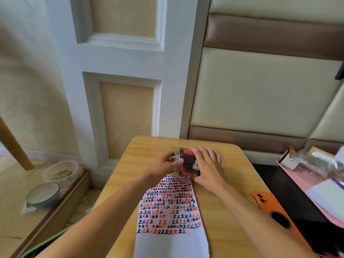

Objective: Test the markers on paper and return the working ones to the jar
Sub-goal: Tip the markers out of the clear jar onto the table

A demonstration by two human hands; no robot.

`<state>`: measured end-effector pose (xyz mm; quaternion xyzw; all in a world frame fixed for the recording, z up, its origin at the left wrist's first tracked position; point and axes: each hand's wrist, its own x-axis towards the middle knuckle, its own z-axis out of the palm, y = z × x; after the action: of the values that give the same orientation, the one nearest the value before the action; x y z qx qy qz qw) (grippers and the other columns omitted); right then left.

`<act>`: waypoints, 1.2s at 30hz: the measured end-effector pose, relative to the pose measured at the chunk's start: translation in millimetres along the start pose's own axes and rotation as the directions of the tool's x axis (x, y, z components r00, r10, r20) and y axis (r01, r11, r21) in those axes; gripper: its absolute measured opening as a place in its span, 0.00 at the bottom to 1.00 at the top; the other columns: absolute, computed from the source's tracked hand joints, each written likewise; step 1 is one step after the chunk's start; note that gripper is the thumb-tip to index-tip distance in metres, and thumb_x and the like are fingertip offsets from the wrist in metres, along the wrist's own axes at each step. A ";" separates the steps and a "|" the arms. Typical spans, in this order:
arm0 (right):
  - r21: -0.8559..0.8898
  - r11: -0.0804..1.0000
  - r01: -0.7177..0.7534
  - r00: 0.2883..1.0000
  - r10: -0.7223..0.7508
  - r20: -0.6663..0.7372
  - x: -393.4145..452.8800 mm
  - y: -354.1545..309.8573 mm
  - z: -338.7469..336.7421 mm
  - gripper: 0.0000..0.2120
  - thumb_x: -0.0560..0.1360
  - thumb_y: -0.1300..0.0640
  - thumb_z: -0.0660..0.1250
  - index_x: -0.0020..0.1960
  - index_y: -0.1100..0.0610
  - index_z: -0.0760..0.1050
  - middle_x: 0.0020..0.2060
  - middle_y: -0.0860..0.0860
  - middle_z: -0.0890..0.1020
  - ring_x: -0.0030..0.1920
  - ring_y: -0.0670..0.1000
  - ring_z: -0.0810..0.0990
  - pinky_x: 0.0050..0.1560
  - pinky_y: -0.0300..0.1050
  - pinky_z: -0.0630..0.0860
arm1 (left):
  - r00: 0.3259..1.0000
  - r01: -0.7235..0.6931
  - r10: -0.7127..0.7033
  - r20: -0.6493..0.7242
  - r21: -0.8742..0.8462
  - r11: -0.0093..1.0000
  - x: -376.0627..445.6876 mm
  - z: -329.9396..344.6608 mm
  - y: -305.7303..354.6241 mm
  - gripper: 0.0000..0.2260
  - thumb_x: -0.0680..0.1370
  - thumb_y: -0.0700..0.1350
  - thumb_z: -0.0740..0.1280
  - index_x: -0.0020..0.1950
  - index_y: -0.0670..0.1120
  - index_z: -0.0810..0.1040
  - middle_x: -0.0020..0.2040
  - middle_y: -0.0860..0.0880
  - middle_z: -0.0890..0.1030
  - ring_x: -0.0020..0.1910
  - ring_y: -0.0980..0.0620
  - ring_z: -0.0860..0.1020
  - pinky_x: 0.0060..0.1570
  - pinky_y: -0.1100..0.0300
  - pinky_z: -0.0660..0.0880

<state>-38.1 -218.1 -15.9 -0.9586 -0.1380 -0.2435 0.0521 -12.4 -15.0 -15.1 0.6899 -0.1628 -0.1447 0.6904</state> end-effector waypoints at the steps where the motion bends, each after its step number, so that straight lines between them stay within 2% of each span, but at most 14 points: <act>1: -0.011 1.000 0.011 1.000 -0.011 0.005 2.3 1.8 1.6 0.44 0.66 0.51 0.79 0.76 0.46 0.60 0.71 0.48 0.69 0.73 0.55 0.64 0.78 0.61 0.55 | 1.000 0.010 -0.010 0.015 -0.041 0.999 2.8 -0.4 -1.4 0.20 0.80 0.47 0.71 0.71 0.48 0.73 0.64 0.39 0.79 0.61 0.42 0.81 0.64 0.46 0.78; 4: -0.020 1.000 0.013 1.000 -0.013 0.010 8.1 7.1 7.4 0.46 0.65 0.54 0.79 0.77 0.46 0.59 0.72 0.50 0.68 0.74 0.56 0.63 0.79 0.62 0.53 | 0.999 0.026 -0.022 0.036 -0.114 0.993 10.1 -3.4 -3.6 0.20 0.80 0.45 0.72 0.71 0.48 0.74 0.64 0.39 0.80 0.60 0.42 0.82 0.62 0.49 0.79; 8: -0.020 1.000 0.012 1.000 -0.012 0.012 9.8 11.8 21.3 0.47 0.66 0.53 0.79 0.78 0.44 0.56 0.73 0.50 0.67 0.76 0.55 0.61 0.79 0.59 0.49 | 0.999 0.033 -0.035 -0.011 -0.155 0.987 14.8 -4.7 -6.2 0.15 0.81 0.39 0.69 0.67 0.42 0.74 0.62 0.39 0.80 0.56 0.44 0.84 0.52 0.58 0.81; 11: -0.030 0.999 0.018 1.000 -0.018 0.003 13.9 12.9 31.4 0.49 0.65 0.51 0.81 0.79 0.45 0.57 0.73 0.51 0.68 0.75 0.56 0.63 0.79 0.61 0.52 | 0.998 0.035 -0.045 -0.048 -0.196 0.980 18.0 -6.0 -14.1 0.16 0.82 0.41 0.68 0.68 0.43 0.72 0.64 0.40 0.79 0.58 0.43 0.83 0.51 0.54 0.82; 15: -0.058 0.998 0.038 0.999 -0.038 -0.002 18.0 12.7 35.4 0.49 0.67 0.49 0.81 0.80 0.46 0.57 0.75 0.53 0.67 0.76 0.57 0.61 0.79 0.61 0.51 | 0.999 0.026 -0.034 -0.031 -0.239 0.971 20.6 -6.1 -16.5 0.16 0.82 0.43 0.68 0.70 0.47 0.75 0.65 0.42 0.80 0.58 0.42 0.83 0.52 0.49 0.82; 18: -0.062 0.997 0.037 0.999 -0.036 0.005 21.3 13.6 34.6 0.49 0.68 0.47 0.81 0.80 0.45 0.57 0.75 0.53 0.67 0.76 0.57 0.62 0.79 0.61 0.50 | 0.994 0.051 -0.076 -0.084 -0.263 0.963 24.4 -6.2 -11.2 0.16 0.79 0.40 0.72 0.66 0.44 0.77 0.61 0.41 0.82 0.55 0.41 0.85 0.47 0.50 0.83; 21: -0.061 0.997 0.042 0.999 -0.041 0.020 25.1 16.9 33.2 0.49 0.68 0.47 0.80 0.80 0.44 0.55 0.75 0.52 0.66 0.77 0.57 0.61 0.79 0.60 0.49 | 0.991 0.060 -0.086 -0.106 -0.227 0.972 29.8 -11.3 -8.9 0.18 0.77 0.39 0.74 0.64 0.38 0.75 0.60 0.39 0.82 0.54 0.41 0.85 0.47 0.50 0.83; 25: -0.065 0.996 0.059 0.998 -0.057 0.031 30.3 18.0 32.2 0.50 0.67 0.45 0.80 0.80 0.43 0.54 0.75 0.51 0.65 0.76 0.55 0.58 0.79 0.58 0.49 | 0.991 0.052 -0.075 -0.108 -0.206 0.977 32.2 -17.1 -10.4 0.14 0.80 0.39 0.70 0.64 0.39 0.75 0.59 0.40 0.82 0.53 0.43 0.85 0.46 0.53 0.82; 29: -0.069 0.997 0.035 0.999 -0.032 0.044 33.0 15.2 31.2 0.51 0.68 0.48 0.80 0.81 0.43 0.52 0.76 0.52 0.63 0.76 0.55 0.54 0.79 0.58 0.49 | 0.974 0.042 -0.088 -0.207 -0.217 0.975 34.6 -14.9 -16.2 0.09 0.85 0.43 0.61 0.63 0.40 0.72 0.60 0.39 0.80 0.56 0.43 0.82 0.47 0.55 0.82; 32: -0.084 0.996 0.016 0.998 -0.011 0.060 33.0 15.0 31.0 0.51 0.69 0.50 0.79 0.81 0.44 0.50 0.76 0.52 0.61 0.76 0.54 0.53 0.79 0.57 0.46 | 0.963 0.025 -0.101 -0.251 -0.291 0.956 37.0 -14.0 -17.8 0.11 0.87 0.47 0.56 0.64 0.42 0.70 0.60 0.39 0.79 0.56 0.44 0.81 0.47 0.56 0.82; 36: -0.100 0.995 0.014 0.999 -0.009 0.052 37.2 11.3 31.0 0.51 0.68 0.52 0.80 0.80 0.45 0.53 0.75 0.52 0.64 0.74 0.54 0.54 0.78 0.58 0.50 | 0.961 0.057 -0.146 -0.236 -0.345 0.937 40.7 -5.1 -15.4 0.14 0.87 0.53 0.55 0.68 0.47 0.66 0.61 0.40 0.79 0.57 0.43 0.82 0.44 0.53 0.83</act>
<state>10.5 -214.8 -25.5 -0.9652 -0.1325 -0.2256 -0.0013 27.0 -27.8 -29.5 0.5831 -0.0084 -0.1149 0.8042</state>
